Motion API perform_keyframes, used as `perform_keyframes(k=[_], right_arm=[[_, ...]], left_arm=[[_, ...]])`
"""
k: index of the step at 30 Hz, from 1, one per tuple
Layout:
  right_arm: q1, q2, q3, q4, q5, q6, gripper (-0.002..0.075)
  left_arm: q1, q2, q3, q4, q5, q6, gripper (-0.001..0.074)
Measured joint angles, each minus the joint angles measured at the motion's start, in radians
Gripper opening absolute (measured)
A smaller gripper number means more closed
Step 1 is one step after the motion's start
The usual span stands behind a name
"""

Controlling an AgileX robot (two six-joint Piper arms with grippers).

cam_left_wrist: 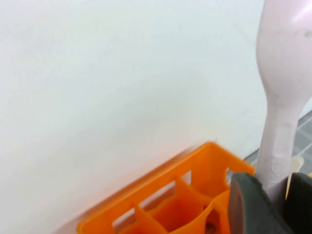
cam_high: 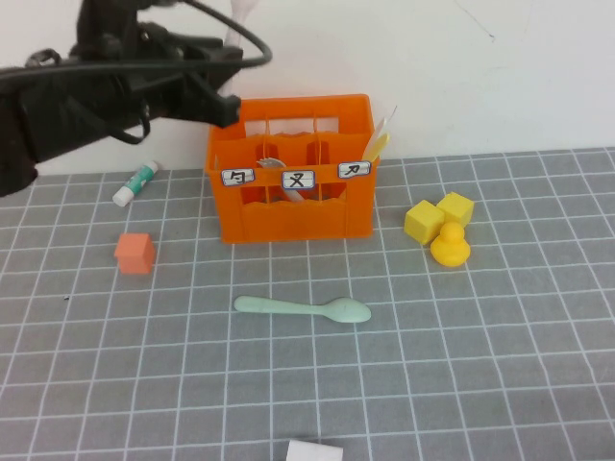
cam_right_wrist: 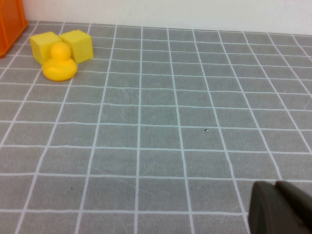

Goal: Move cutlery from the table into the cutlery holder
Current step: Place the spoon on the box

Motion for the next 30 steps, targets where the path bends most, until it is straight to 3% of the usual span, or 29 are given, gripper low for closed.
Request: perform_keyframes(k=[12,30], right_arm=[[0.000,0.000,0.000,0.000,0.000,0.000,-0.0003],[0.000,0.000,0.000,0.000,0.000,0.000,-0.0003]], left_arm=[[0.000,0.137,0.000,-0.015,-0.013,0.069,0.0121],[0.000,0.146,-0.017,-0.015,0.001,0.089,0.0121]])
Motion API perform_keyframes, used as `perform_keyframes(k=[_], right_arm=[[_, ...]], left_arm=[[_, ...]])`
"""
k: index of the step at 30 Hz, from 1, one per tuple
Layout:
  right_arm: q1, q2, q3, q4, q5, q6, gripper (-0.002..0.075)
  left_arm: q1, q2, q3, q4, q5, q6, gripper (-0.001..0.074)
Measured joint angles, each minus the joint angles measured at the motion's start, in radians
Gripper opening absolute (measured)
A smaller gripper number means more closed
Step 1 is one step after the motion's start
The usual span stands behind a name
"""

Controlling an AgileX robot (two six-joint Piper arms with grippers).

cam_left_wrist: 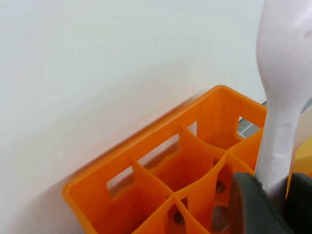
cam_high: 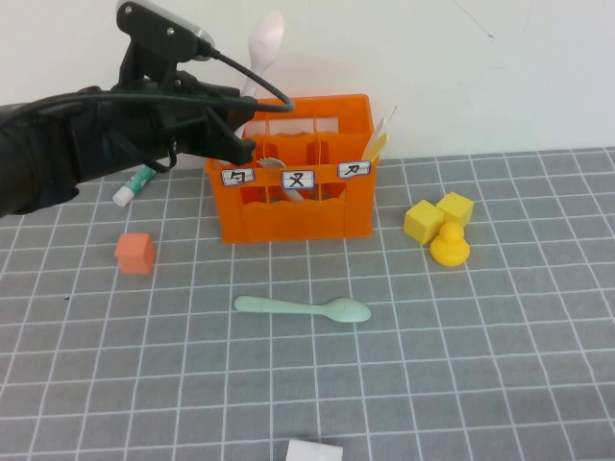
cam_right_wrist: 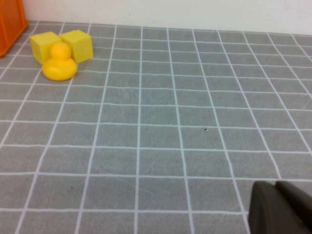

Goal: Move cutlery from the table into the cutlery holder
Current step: Place the spoon on the box

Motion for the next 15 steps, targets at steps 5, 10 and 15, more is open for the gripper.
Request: perform_keyframes(k=[5,10,15], right_arm=[[0.000,0.000,0.000,0.000,0.000,0.000,-0.0003],[0.000,0.000,0.000,0.000,0.000,0.000,-0.0003],[0.000,0.000,0.000,0.000,0.000,0.000,-0.0003]], left_arm=[[0.000,0.000,0.000,0.000,0.030,0.000,0.0121],[0.001,0.000,0.000,0.000,0.119,0.005,0.0121],[0.001,-0.015,0.000,0.006,0.159,0.016,0.0121]])
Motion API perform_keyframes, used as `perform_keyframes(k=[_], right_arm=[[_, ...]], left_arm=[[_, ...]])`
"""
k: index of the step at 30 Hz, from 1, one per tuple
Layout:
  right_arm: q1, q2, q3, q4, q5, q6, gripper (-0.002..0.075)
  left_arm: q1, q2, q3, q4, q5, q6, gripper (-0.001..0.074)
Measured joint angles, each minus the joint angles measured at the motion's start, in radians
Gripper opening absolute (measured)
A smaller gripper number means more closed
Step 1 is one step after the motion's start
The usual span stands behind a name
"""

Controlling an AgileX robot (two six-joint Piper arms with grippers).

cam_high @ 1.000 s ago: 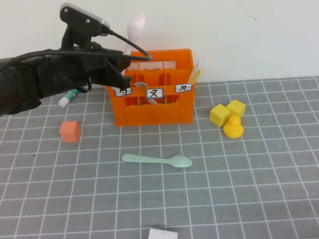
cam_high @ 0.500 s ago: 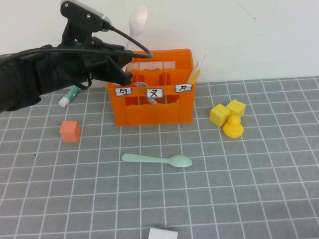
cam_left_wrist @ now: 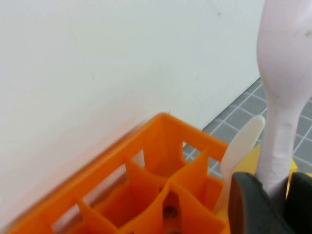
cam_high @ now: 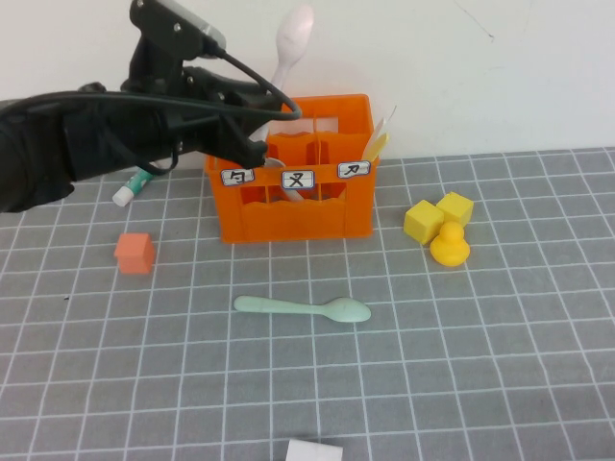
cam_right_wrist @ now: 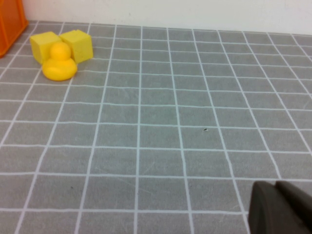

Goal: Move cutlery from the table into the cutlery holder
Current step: Place the spoon on the box

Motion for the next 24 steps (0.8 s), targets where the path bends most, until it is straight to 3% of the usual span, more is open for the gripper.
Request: perform_keyframes(k=[24], right_arm=[[0.000,0.000,0.000,0.000,0.000,0.011,-0.0003]], left_arm=[[0.002,-0.063,0.008,0.046,-0.005,-0.002,0.0121]])
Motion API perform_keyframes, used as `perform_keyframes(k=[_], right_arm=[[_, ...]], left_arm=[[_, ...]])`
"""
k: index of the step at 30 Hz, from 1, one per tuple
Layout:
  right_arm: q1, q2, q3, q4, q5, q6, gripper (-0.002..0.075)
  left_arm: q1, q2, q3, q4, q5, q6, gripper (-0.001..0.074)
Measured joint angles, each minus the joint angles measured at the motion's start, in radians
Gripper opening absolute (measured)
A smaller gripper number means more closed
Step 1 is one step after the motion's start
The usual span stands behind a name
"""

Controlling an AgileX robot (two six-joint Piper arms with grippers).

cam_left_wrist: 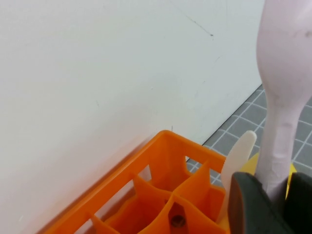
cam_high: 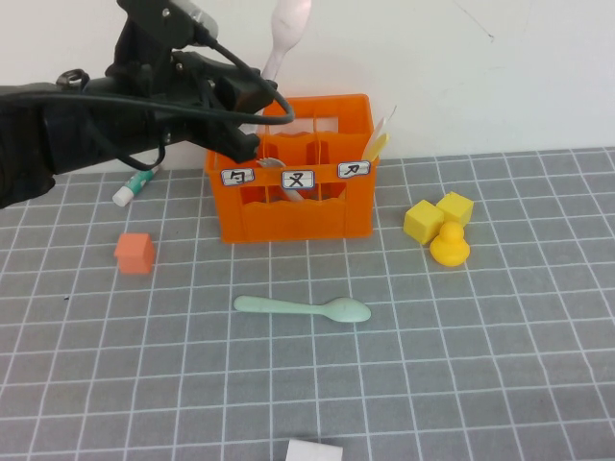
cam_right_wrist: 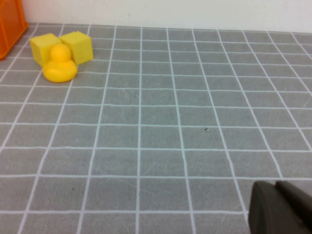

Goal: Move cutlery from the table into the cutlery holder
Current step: Place the spoon on the box

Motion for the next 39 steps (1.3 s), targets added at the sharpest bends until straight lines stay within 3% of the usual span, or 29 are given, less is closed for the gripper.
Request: perform_keyframes(k=[15,24,30,39], right_arm=[[0.000,0.000,0.000,0.000,0.000,0.004,-0.0003],[0.000,0.000,0.000,0.000,0.000,0.004,-0.0003],[0.000,0.000,0.000,0.000,0.000,0.004,-0.0003],[0.000,0.000,0.000,0.000,0.000,0.004,-0.0003]], left_arm=[[0.000,0.000,0.000,-0.039,0.014,-0.020,0.0121],[0.000,0.000,0.000,-0.035,0.318,0.014,0.0121],[0.000,-0.002,0.000,-0.027,0.362,0.016,0.0121],[0.000,-0.061,0.000,0.201,0.334,0.007,0.0121]])
